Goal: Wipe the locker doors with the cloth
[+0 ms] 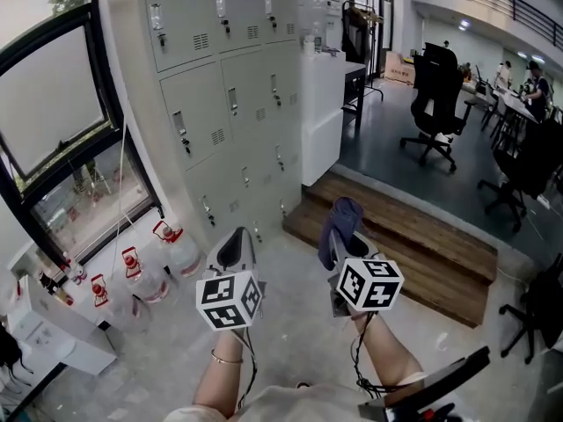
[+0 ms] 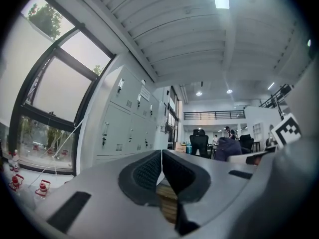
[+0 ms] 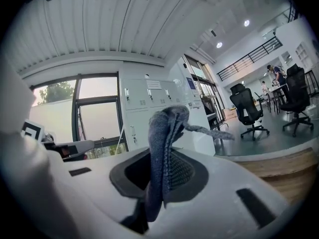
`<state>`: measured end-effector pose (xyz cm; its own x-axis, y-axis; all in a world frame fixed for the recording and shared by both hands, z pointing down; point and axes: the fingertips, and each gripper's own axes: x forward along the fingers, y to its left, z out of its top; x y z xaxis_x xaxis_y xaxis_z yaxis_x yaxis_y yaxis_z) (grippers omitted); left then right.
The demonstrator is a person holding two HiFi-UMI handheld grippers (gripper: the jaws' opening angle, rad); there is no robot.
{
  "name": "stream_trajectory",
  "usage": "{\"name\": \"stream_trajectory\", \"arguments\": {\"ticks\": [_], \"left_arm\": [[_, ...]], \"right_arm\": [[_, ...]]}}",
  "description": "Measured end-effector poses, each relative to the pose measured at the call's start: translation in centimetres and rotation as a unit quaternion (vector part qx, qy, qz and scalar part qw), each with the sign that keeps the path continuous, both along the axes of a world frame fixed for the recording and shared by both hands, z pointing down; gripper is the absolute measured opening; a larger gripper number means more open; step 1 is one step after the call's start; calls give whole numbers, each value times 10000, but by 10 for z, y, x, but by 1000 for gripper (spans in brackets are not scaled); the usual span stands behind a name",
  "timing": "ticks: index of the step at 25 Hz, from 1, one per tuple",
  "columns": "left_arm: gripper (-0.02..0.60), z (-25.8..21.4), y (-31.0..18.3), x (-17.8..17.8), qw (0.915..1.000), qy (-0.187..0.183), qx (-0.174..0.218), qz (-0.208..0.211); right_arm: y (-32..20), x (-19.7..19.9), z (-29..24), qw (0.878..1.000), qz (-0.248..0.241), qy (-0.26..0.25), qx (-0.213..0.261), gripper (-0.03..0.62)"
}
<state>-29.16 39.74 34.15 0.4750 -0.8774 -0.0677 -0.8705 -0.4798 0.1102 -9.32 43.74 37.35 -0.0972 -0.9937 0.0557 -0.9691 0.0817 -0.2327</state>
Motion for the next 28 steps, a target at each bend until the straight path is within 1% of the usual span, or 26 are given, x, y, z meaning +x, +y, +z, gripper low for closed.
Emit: {"name": "stream_trajectory", "arguments": {"ticks": [4,8,13,18,23,28], "left_arm": [[9,-1,-32,19,10000,-21,2,-60],[9,5,-56,27,9998,-64,-51,-163],[9,22,-80,29,9991,-154,-251,-301],[9,39,-105,32,9983,-204,-434,-324],[9,47,-146,38,9986,-64,-415,-331],[9,48,-203,51,9987,92,-389,-325]], "right_arm": [[-33,22,-1,10000,-55,1,-8,44],[-59,38,4,9999,-92,-11,-50,44],[-87,46,21,9996,-159,-115,-208,44],[-110,51,38,9990,-156,-204,-367,44],[-143,65,52,9989,-44,-199,-429,44],[-195,82,50,9991,22,-124,-394,44]]}}
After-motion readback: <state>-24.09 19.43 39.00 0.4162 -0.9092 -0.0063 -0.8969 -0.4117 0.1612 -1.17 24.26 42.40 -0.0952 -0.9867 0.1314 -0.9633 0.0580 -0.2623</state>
